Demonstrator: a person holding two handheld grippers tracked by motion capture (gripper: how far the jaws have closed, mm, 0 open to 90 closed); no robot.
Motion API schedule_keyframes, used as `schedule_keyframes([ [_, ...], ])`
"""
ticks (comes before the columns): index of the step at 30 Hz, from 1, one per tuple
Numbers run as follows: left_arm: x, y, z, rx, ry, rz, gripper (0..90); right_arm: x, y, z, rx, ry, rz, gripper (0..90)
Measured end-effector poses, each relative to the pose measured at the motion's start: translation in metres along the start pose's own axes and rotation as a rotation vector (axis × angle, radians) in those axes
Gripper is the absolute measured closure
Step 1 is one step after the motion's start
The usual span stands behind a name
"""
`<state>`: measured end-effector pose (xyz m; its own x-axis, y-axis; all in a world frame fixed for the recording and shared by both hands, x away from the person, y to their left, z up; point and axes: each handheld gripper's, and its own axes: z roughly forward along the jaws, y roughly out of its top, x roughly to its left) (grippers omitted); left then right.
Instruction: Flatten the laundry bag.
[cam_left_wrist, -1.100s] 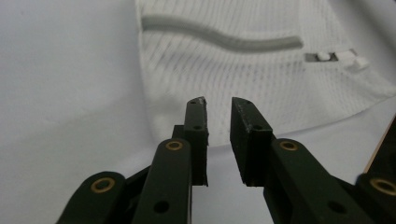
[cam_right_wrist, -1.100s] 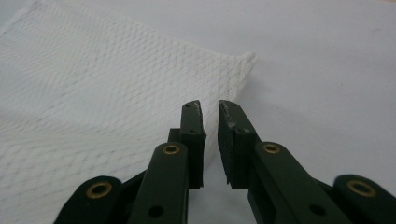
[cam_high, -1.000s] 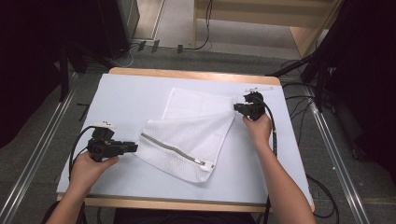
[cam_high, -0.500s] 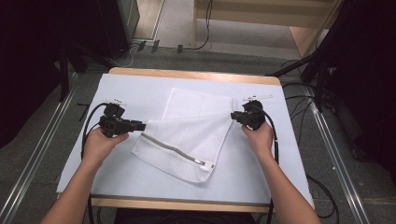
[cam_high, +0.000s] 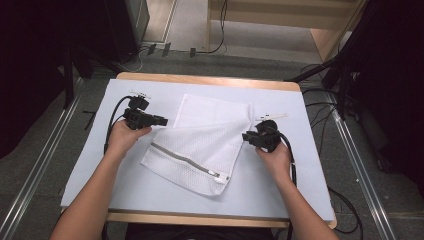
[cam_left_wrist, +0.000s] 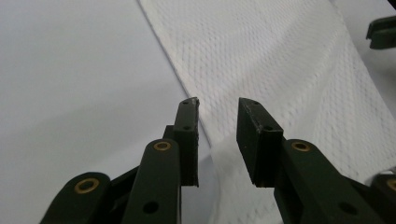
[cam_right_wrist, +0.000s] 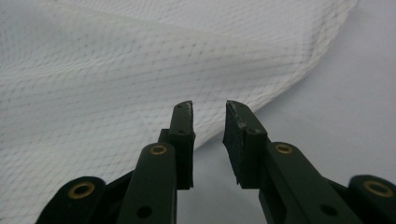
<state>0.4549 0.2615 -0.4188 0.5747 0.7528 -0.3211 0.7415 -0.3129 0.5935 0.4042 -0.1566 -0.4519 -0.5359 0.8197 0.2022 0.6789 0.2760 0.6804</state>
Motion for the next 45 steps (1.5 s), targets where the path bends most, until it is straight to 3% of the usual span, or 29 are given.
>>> schedule_keyframes([
  [4,0.003,0.005,0.017,0.006,0.004,0.004,69.6,0.006,-0.004,0.0,-0.002,0.005,-0.026,74.0],
  [8,0.005,0.007,0.032,0.019,0.003,0.0,68.7,0.007,-0.006,0.001,0.008,0.003,-0.018,73.8],
  [13,0.003,0.007,0.048,0.039,0.039,0.022,66.3,0.01,-0.009,0.002,0.02,0.006,-0.021,73.7],
  [17,-0.003,0.006,0.053,0.026,0.06,0.051,66.6,0.013,-0.011,0.003,0.022,0.007,-0.021,73.1],
  [22,-0.01,0.004,0.055,0.018,0.119,0.084,78.1,0.014,-0.013,0.004,0.031,0.018,-0.009,72.1],
  [27,-0.013,0.004,0.056,0.023,0.119,0.1,90.0,0.019,-0.018,0.004,0.041,0.016,-0.004,69.3],
  [32,-0.007,0.004,0.054,0.004,0.087,0.031,90.0,0.023,-0.023,0.005,0.034,0.003,0.001,63.8],
  [35,-0.005,0.004,0.052,-0.003,0.075,0.014,90.0,0.026,-0.023,0.009,0.042,0.002,-0.007,61.9],
  [37,-0.006,0.004,0.052,-0.002,0.078,0.017,90.0,0.029,-0.023,0.011,0.036,-0.009,-0.012,64.2],
  [41,-0.005,0.003,0.052,-0.002,0.076,0.013,90.0,0.034,-0.022,0.013,0.04,-0.078,-0.052,78.0],
  [43,-0.003,0.003,0.051,-0.009,0.074,0.009,90.0,0.033,-0.022,0.014,0.036,-0.07,-0.053,86.5],
  [44,-0.003,0.003,0.049,-0.01,0.072,0.004,90.0,0.031,-0.022,0.014,0.038,-0.043,-0.04,90.0],
  [45,-0.001,0.003,0.048,-0.016,0.072,0.0,90.0,0.031,-0.021,0.015,0.04,-0.035,-0.03,90.0],
])
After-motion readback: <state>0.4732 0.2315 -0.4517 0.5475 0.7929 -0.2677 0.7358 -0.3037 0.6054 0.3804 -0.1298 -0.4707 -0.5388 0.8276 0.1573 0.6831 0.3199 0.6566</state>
